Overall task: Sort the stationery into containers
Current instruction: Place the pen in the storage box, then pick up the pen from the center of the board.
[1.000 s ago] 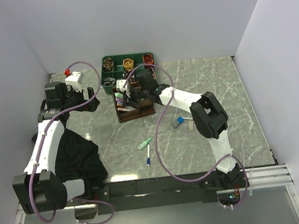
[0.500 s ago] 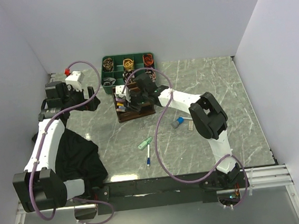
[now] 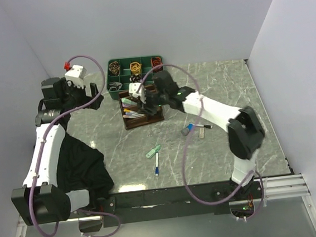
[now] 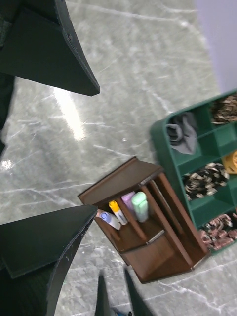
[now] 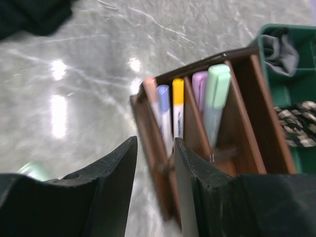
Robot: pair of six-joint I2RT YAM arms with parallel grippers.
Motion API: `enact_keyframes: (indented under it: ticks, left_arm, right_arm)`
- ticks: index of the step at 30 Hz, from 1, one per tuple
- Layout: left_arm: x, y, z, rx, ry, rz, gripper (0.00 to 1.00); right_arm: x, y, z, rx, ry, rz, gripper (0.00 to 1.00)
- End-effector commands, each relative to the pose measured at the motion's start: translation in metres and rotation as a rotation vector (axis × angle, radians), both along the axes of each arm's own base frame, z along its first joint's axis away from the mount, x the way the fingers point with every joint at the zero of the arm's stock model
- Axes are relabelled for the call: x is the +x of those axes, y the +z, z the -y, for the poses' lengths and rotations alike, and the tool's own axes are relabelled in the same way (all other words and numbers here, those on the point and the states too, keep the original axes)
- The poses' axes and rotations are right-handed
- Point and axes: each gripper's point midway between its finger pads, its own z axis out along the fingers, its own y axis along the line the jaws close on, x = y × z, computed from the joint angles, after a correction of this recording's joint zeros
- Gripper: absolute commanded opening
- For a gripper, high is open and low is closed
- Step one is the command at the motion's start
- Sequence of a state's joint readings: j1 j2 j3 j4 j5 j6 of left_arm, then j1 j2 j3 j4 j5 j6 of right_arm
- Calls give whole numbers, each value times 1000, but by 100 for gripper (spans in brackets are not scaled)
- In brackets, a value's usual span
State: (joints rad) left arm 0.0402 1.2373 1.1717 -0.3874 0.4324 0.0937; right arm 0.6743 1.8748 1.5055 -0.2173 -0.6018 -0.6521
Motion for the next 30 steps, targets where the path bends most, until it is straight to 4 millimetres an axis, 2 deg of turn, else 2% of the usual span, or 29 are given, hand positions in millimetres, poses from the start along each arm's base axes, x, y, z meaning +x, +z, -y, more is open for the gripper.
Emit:
enact_keyframes:
  ticks: [1, 2, 4, 5, 8, 9, 12, 13, 15, 16, 18, 19, 21, 22, 25, 30]
  left_arm:
    - [-14, 27, 26, 75, -120, 78, 99]
    - [-21, 24, 40, 82, -163, 65, 99]
    - [-28, 19, 55, 74, -200, 44, 99]
    - [-30, 18, 58, 63, -206, 38, 99]
    - [-32, 10, 66, 6, -217, 3, 99]
    - [-34, 7, 70, -20, -232, -12, 99]
    - [-39, 0, 84, -48, -301, -47, 100]
    - [-43, -4, 93, -42, -323, -62, 100]
    - [-50, -15, 100, -28, -333, -91, 100]
    - [-52, -17, 104, -14, -326, -94, 99]
    - [-51, -20, 102, -17, -295, -102, 99]
    - [-46, -21, 97, 1, -261, -96, 99]
    - [-39, -16, 90, 37, -240, -56, 99]
    - [-31, -13, 83, 51, -216, -31, 100]
    - [-10, -4, 55, 87, -124, 16, 99]
    - [8, 7, 13, 65, 9, 39, 99]
  right_arm:
    - [-33, 52, 38, 17, -40, 5, 44]
    - [-41, 52, 54, -3, -69, -21, 44]
    - [-52, 49, 71, -25, -55, -38, 43]
    - [-63, 44, 87, -58, -38, -38, 43]
    - [-59, 32, 123, -124, -130, -84, 42]
    - [-48, 29, 140, -129, -200, -121, 42]
    - [-36, 22, 168, -112, -329, -288, 36]
    - [-40, 17, 169, -118, -317, -317, 34]
    - [-45, 16, 167, -116, -290, -292, 33]
    - [-58, 14, 159, -118, -242, -277, 34]
    - [-79, 9, 147, -159, -57, -188, 38]
    - [-105, 0, 139, -222, 58, -189, 39]
    - [-118, -7, 134, -272, 256, -62, 41]
    - [-129, -14, 130, -294, 339, -50, 42]
    - [-134, -29, 115, -351, 667, 165, 45]
    - [-149, -44, 74, -370, 1027, 326, 47]
